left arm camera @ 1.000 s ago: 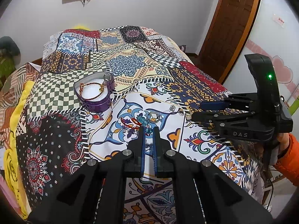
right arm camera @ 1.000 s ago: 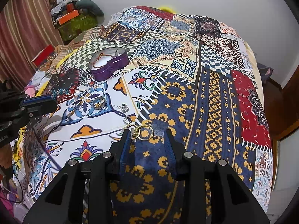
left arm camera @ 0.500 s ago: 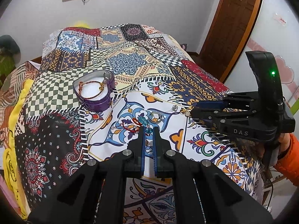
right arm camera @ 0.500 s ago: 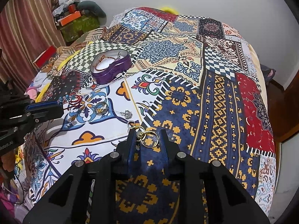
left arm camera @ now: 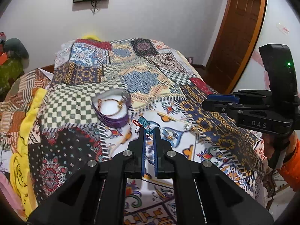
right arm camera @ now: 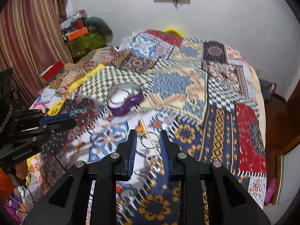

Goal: Organize jewelry
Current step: 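Lift the turquoise bracelet with the left tool while the right tool lifts the earrings toward the tin, then lower both held items into the heart tin and open both tools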

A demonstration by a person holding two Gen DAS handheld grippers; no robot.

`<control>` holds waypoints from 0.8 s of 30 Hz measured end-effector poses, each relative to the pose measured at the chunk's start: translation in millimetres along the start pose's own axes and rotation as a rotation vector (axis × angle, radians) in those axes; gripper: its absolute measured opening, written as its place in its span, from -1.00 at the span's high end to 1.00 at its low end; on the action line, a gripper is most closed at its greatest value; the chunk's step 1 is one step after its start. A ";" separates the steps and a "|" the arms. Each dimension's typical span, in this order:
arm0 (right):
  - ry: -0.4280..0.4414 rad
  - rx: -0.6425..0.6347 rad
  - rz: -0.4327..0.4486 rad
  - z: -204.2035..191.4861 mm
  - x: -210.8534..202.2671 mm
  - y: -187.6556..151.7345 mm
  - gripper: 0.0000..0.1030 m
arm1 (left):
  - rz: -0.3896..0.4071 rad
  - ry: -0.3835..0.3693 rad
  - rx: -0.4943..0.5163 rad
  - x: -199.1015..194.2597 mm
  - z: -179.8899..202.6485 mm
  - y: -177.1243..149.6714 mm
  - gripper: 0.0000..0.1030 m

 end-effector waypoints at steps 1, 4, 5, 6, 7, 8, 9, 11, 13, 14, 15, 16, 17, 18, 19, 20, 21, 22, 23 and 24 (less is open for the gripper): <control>0.006 -0.001 0.007 -3.3 2.0 4.8 0.57 | 0.009 0.006 -0.002 -1.1 -3.9 3.8 0.90; 0.018 -0.009 0.015 -9.6 7.9 12.2 0.57 | 0.028 0.023 -0.006 -2.1 -13.6 12.6 0.90; 0.022 -0.013 0.018 -11.7 11.1 15.0 0.57 | 0.033 0.028 -0.006 -2.0 -16.8 15.5 0.90; 0.025 -0.014 0.019 -14.0 15.2 17.8 0.57 | 0.037 0.033 -0.007 -1.8 -19.6 18.1 0.90; 0.032 -0.012 0.019 -15.8 18.8 20.0 0.57 | 0.041 0.036 -0.006 -1.2 -22.4 20.8 0.90; 0.038 -0.011 0.018 -16.8 22.0 21.7 0.57 | 0.046 0.040 -0.006 -0.6 -24.9 23.2 0.90; 0.041 -0.009 0.018 -17.7 25.4 23.8 0.57 | 0.051 0.045 -0.005 0.5 -28.0 26.1 0.90; 0.044 -0.013 0.016 -20.2 34.5 28.8 0.57 | 0.058 0.053 -0.006 4.3 -34.4 31.7 0.90; 0.032 -0.023 0.019 -20.4 43.3 34.5 0.57 | 0.064 0.060 -0.009 10.9 -41.5 37.9 0.90; 0.027 -0.030 0.018 -21.1 48.9 37.3 0.57 | 0.066 0.064 -0.009 14.2 -44.8 40.0 0.90; 0.025 -0.030 0.016 -21.0 54.4 39.9 0.57 | 0.066 0.067 -0.010 17.8 -47.8 41.7 0.90; 0.026 -0.029 0.013 -20.7 60.2 42.8 0.57 | 0.066 0.068 -0.012 20.8 -49.9 43.2 0.90; 0.027 -0.029 0.012 -20.8 63.4 44.9 0.57 | 0.065 0.069 -0.014 24.8 -52.2 44.8 0.90; 0.026 -0.031 0.009 -20.8 68.7 48.0 0.57 | 0.063 0.072 -0.015 29.2 -55.1 46.0 0.90; 0.026 -0.031 0.007 -20.6 73.8 51.2 0.57 | 0.060 0.075 -0.016 35.2 -58.4 46.9 0.90; 0.029 -0.031 0.004 -21.0 76.6 53.2 0.57 | 0.057 0.076 -0.016 38.6 -60.5 46.9 0.90; 0.032 -0.029 0.001 -21.4 81.5 56.1 0.57 | 0.053 0.078 -0.017 43.5 -63.0 46.8 0.90; 0.030 -0.029 0.000 -21.7 84.5 57.9 0.57 | 0.048 0.080 -0.020 48.7 -65.6 46.4 0.90; 0.029 -0.033 -0.003 -22.1 89.5 60.3 0.57 | 0.039 0.079 -0.026 55.9 -68.9 45.0 0.90; 0.030 -0.035 -0.006 -22.6 93.9 62.0 0.57 | 0.033 0.079 -0.030 60.0 -70.9 44.4 0.90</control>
Point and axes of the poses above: each gripper's, at about its wrist camera, not at the fingertips, and x roughly the way its jaws point, z to its right, y to its top, the point moved 9 cm from there along x, roughly the way its jaws point, and after that the axes turned 12 degrees about z, right-handed, at the moved point
